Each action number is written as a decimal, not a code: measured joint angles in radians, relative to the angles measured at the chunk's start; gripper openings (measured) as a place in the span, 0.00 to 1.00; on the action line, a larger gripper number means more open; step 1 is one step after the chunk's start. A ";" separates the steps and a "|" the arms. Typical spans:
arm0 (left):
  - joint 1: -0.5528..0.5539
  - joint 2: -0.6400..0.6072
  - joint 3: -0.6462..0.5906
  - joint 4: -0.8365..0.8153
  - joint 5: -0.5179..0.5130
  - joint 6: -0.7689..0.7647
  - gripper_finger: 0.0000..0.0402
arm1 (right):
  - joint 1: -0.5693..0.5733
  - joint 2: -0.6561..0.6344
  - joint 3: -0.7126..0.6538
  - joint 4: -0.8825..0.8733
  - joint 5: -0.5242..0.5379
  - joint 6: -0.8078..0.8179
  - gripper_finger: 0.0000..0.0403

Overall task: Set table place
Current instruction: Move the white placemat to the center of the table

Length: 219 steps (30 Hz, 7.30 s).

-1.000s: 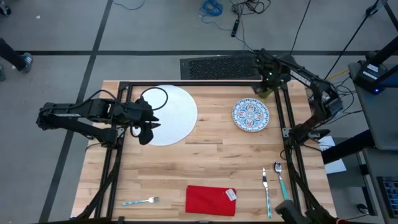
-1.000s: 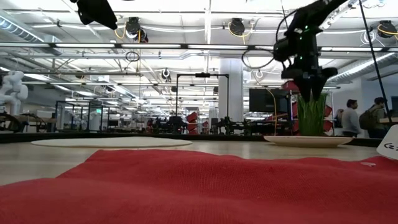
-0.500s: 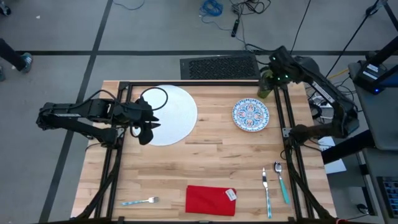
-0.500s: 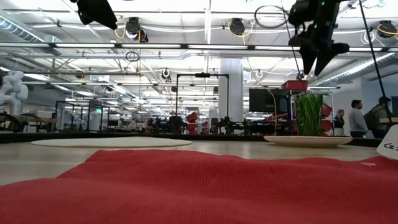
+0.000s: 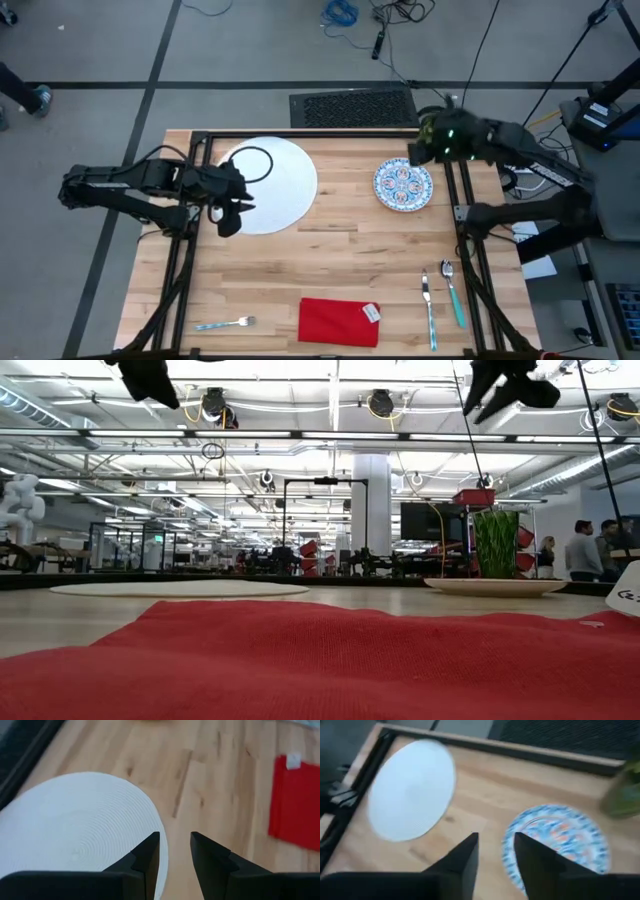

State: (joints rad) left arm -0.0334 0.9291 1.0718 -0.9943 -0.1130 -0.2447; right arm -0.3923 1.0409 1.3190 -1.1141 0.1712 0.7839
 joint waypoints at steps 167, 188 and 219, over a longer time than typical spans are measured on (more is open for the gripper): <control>-0.106 1.106 0.588 0.377 0.296 0.041 0.32 | 0.983 -0.004 -0.349 0.601 0.434 -0.119 0.00; 0.002 0.898 0.194 0.314 0.011 -0.026 0.02 | 0.983 -0.003 -0.349 0.586 0.426 -0.087 0.00; -0.153 0.957 0.087 0.468 -0.096 -0.204 0.00 | 0.983 -0.003 -0.349 0.587 0.431 -0.101 0.00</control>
State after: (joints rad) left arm -0.1867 1.8858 1.1584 -0.5263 -0.2091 -0.4483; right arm 0.5907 1.0382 0.9703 -0.5270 0.6022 0.6830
